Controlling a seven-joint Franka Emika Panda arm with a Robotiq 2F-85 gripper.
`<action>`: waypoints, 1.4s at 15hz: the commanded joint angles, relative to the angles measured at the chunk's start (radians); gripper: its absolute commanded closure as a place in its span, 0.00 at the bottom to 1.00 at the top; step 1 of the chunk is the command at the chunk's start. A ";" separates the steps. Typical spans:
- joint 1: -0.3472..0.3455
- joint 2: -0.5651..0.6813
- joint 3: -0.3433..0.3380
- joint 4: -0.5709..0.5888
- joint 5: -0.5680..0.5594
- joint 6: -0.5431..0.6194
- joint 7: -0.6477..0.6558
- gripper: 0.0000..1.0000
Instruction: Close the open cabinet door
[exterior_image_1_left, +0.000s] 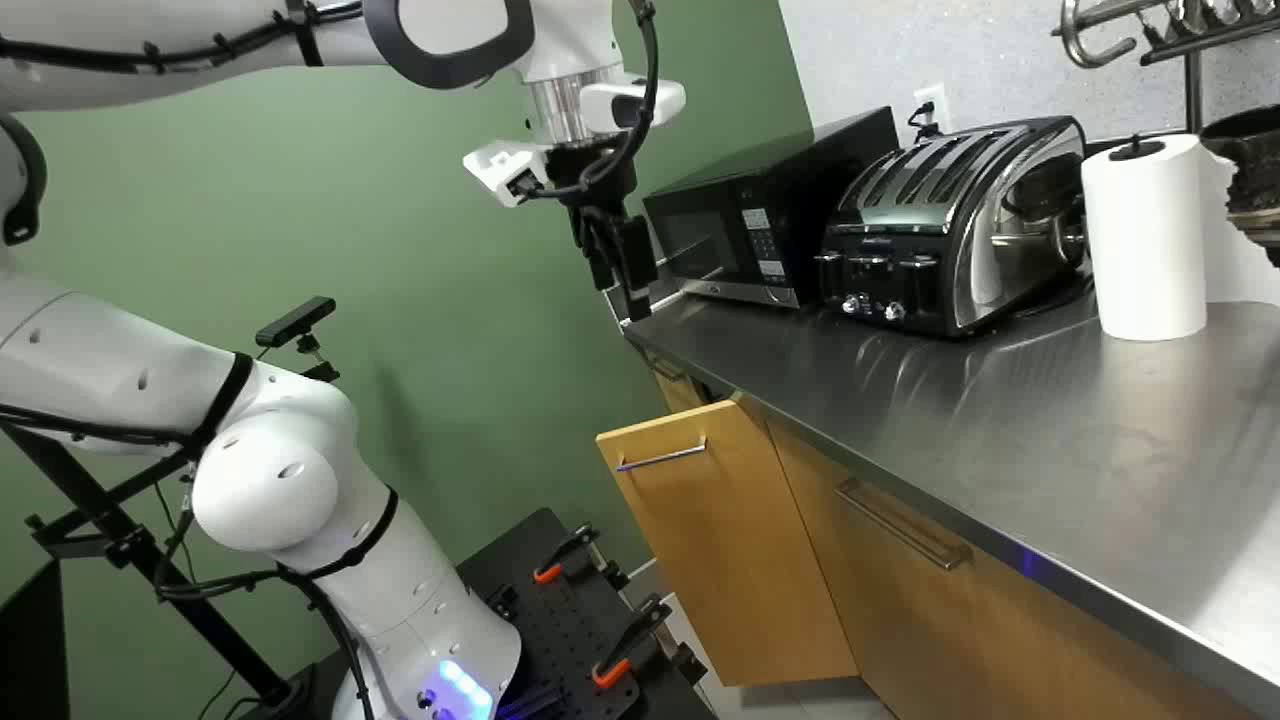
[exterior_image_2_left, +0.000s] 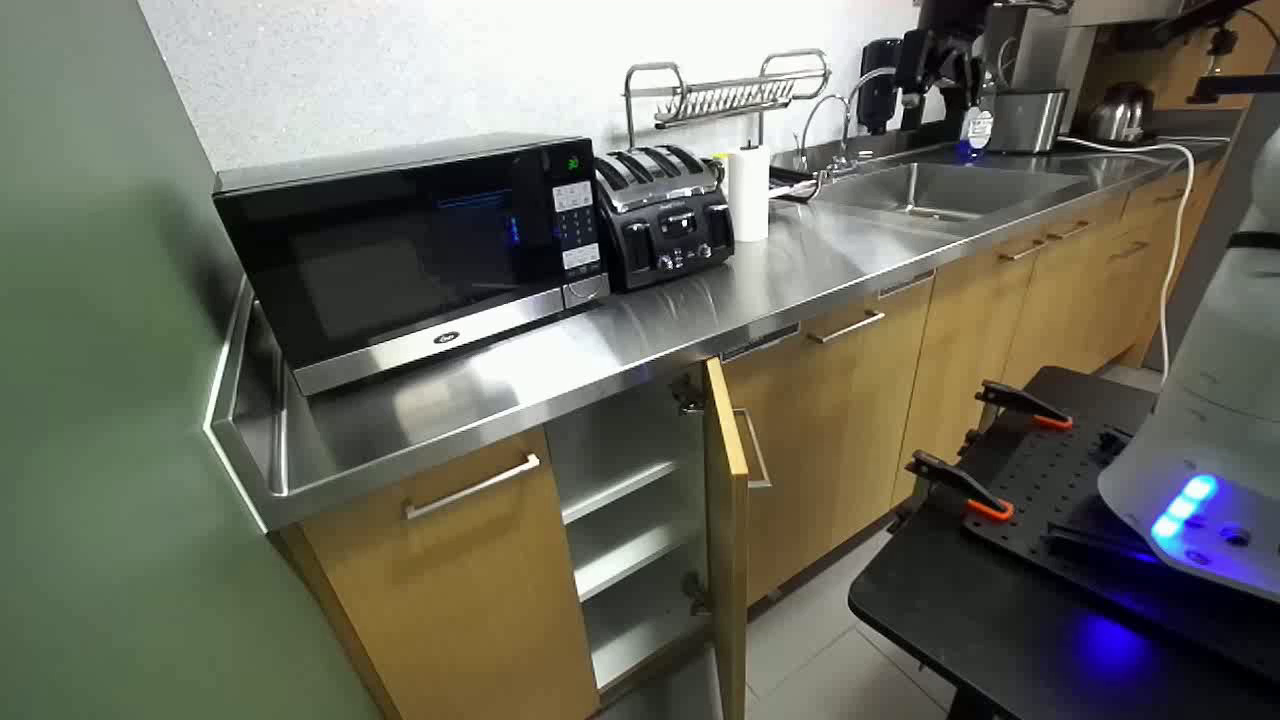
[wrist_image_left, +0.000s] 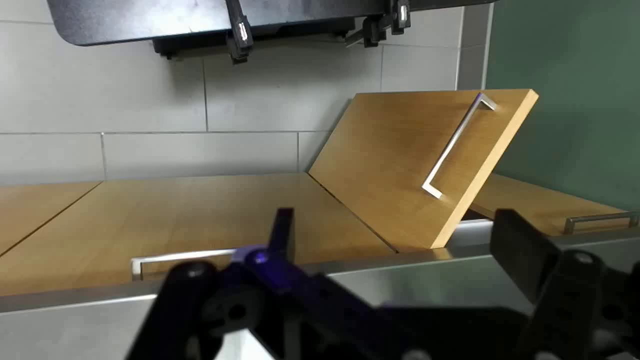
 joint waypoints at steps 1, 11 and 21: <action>-0.033 0.006 0.028 0.002 0.014 -0.003 -0.014 0.00; -0.015 0.014 0.076 -0.144 0.053 0.141 0.007 0.00; -0.011 0.073 0.112 -0.262 0.160 0.261 0.003 0.00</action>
